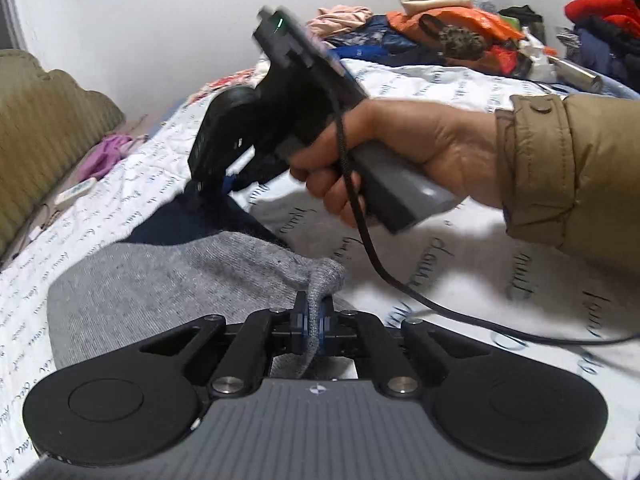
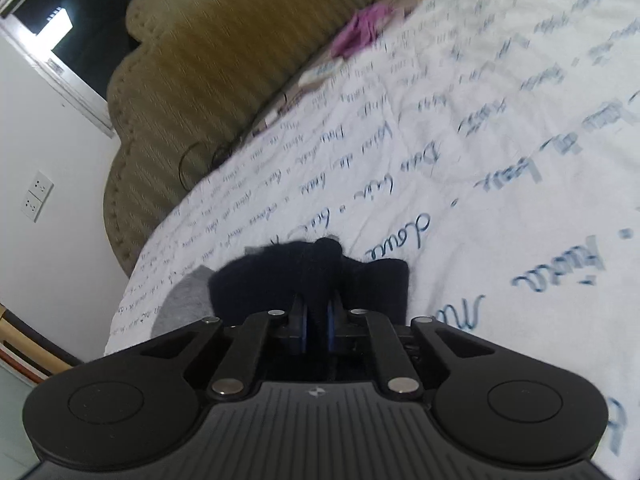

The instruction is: Fold small clothes

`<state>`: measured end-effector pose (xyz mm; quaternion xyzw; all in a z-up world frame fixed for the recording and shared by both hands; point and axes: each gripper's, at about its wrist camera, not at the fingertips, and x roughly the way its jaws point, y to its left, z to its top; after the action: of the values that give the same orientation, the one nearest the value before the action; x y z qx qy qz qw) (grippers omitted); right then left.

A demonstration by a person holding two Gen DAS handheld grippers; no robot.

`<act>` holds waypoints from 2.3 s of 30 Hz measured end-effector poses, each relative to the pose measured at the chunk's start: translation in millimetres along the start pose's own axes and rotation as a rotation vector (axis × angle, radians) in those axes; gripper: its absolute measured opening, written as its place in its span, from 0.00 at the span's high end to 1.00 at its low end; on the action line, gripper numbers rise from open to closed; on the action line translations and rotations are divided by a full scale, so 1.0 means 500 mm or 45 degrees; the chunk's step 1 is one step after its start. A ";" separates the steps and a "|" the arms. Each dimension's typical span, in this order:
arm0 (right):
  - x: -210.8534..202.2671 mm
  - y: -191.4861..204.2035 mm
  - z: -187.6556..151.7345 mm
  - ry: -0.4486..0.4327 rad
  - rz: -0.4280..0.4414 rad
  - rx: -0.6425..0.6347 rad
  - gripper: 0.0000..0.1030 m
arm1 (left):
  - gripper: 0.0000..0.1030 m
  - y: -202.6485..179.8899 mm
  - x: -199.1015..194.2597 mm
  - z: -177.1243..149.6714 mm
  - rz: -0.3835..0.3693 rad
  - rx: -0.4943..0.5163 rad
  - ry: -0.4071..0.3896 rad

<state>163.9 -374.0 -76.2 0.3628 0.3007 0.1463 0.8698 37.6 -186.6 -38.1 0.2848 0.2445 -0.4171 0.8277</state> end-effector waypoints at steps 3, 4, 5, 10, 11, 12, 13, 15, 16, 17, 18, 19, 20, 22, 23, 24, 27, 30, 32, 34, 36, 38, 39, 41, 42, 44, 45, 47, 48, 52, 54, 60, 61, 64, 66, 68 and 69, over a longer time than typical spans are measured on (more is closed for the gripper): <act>-0.031 0.005 -0.002 -0.029 -0.056 -0.058 0.93 | 0.96 -0.003 0.010 -0.007 -0.054 0.012 0.007; -0.023 0.004 -0.001 -0.012 -0.091 -0.076 0.92 | 0.96 0.000 0.023 -0.010 -0.049 0.004 0.024; -0.011 0.001 0.000 0.009 -0.111 -0.081 0.92 | 0.96 0.004 0.036 -0.013 -0.039 -0.011 0.044; 0.008 0.007 -0.005 0.039 -0.137 -0.132 0.84 | 0.73 0.023 0.023 -0.013 -0.050 -0.105 0.037; -0.002 0.012 -0.008 0.023 -0.158 -0.146 0.76 | 0.56 0.026 0.012 -0.013 -0.043 -0.108 0.030; -0.015 0.018 -0.012 -0.003 -0.184 -0.159 0.68 | 0.38 0.028 0.000 -0.013 -0.031 -0.106 0.020; -0.031 0.025 -0.016 -0.037 -0.217 -0.180 0.64 | 0.31 0.029 -0.014 -0.014 -0.016 -0.104 -0.002; -0.069 0.050 -0.029 -0.113 -0.264 -0.258 0.50 | 0.27 0.025 -0.039 -0.013 0.019 -0.111 -0.061; -0.087 0.065 -0.038 -0.142 -0.264 -0.308 0.49 | 0.26 0.029 -0.054 -0.013 0.023 -0.126 -0.088; -0.102 0.082 -0.050 -0.154 -0.260 -0.355 0.49 | 0.25 0.038 -0.066 -0.014 0.032 -0.160 -0.110; -0.110 0.096 -0.061 -0.148 -0.255 -0.397 0.49 | 0.24 0.045 -0.070 -0.015 0.054 -0.205 -0.125; -0.114 0.110 -0.072 -0.128 -0.252 -0.439 0.49 | 0.24 0.062 -0.072 -0.019 0.094 -0.262 -0.130; -0.113 0.122 -0.086 -0.098 -0.249 -0.483 0.49 | 0.24 0.079 -0.068 -0.024 0.144 -0.316 -0.117; -0.098 0.138 -0.110 -0.036 -0.264 -0.557 0.50 | 0.27 0.115 -0.052 -0.039 0.272 -0.425 -0.048; -0.083 0.140 -0.119 0.002 -0.300 -0.593 0.50 | 0.32 0.128 -0.040 -0.050 0.324 -0.458 -0.007; -0.064 0.138 -0.127 0.042 -0.356 -0.616 0.49 | 0.33 0.134 -0.028 -0.059 0.355 -0.465 0.026; -0.049 0.119 -0.136 0.048 -0.421 -0.550 0.42 | 0.36 0.130 -0.011 -0.075 0.412 -0.447 0.117; -0.087 0.140 -0.144 -0.017 -0.398 -0.546 0.40 | 0.28 0.127 -0.030 -0.082 0.399 -0.460 0.082; -0.096 0.151 -0.155 -0.028 -0.389 -0.572 0.30 | 0.28 0.133 -0.035 -0.080 0.406 -0.473 0.078; -0.078 0.145 -0.163 0.024 -0.422 -0.594 0.25 | 0.26 0.134 -0.031 -0.070 0.419 -0.469 0.085; -0.061 0.128 -0.169 0.080 -0.461 -0.566 0.25 | 0.24 0.137 -0.028 -0.067 0.436 -0.463 0.096; -0.073 0.117 -0.163 0.061 -0.406 -0.487 0.25 | 0.22 0.143 -0.031 -0.066 0.460 -0.461 0.104; -0.079 0.114 -0.157 0.044 -0.387 -0.458 0.25 | 0.20 0.147 -0.029 -0.067 0.469 -0.460 0.105; -0.084 0.111 -0.144 0.031 -0.378 -0.426 0.25 | 0.15 0.157 -0.027 -0.063 0.497 -0.457 0.111; -0.082 0.109 -0.137 0.034 -0.377 -0.415 0.25 | 0.14 0.163 -0.025 -0.060 0.521 -0.459 0.114; -0.077 0.106 -0.124 0.040 -0.366 -0.398 0.25 | 0.10 0.179 -0.023 -0.055 0.567 -0.470 0.117; -0.075 0.106 -0.119 0.042 -0.364 -0.393 0.25 | 0.09 0.188 -0.021 -0.053 0.583 -0.480 0.120; -0.070 0.106 -0.110 0.041 -0.369 -0.393 0.25 | 0.07 0.209 -0.014 -0.048 0.601 -0.511 0.126; -0.067 0.107 -0.106 0.040 -0.369 -0.394 0.25 | 0.07 0.219 -0.010 -0.046 0.600 -0.523 0.130; -0.055 0.102 -0.097 0.056 -0.357 -0.388 0.23 | 0.07 0.252 0.013 -0.042 0.583 -0.562 0.155; -0.048 0.095 -0.094 0.074 -0.343 -0.375 0.23 | 0.07 0.267 0.026 -0.044 0.567 -0.583 0.169; -0.024 0.065 -0.078 0.126 -0.271 -0.306 0.23 | 0.05 0.309 0.057 -0.048 0.492 -0.637 0.181; -0.019 0.060 -0.074 0.133 -0.249 -0.290 0.23 | 0.05 0.316 0.061 -0.047 0.477 -0.644 0.177; 0.002 0.048 -0.061 0.155 -0.167 -0.254 0.22 | 0.04 0.336 0.072 -0.045 0.427 -0.669 0.157; 0.019 0.042 -0.050 0.175 -0.094 -0.230 0.21 | 0.04 0.352 0.081 -0.044 0.372 -0.698 0.137; 0.037 0.036 -0.040 0.187 -0.038 -0.204 0.21 | 0.04 0.375 0.090 -0.046 0.300 -0.754 0.112; 0.045 0.032 -0.034 0.191 -0.012 -0.187 0.21 | 0.04 0.386 0.094 -0.047 0.268 -0.794 0.101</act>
<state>170.1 -343.1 -83.8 0.2845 0.3552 0.1906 0.8698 218.9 -101.9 -33.7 0.0574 0.3618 -0.2230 0.9034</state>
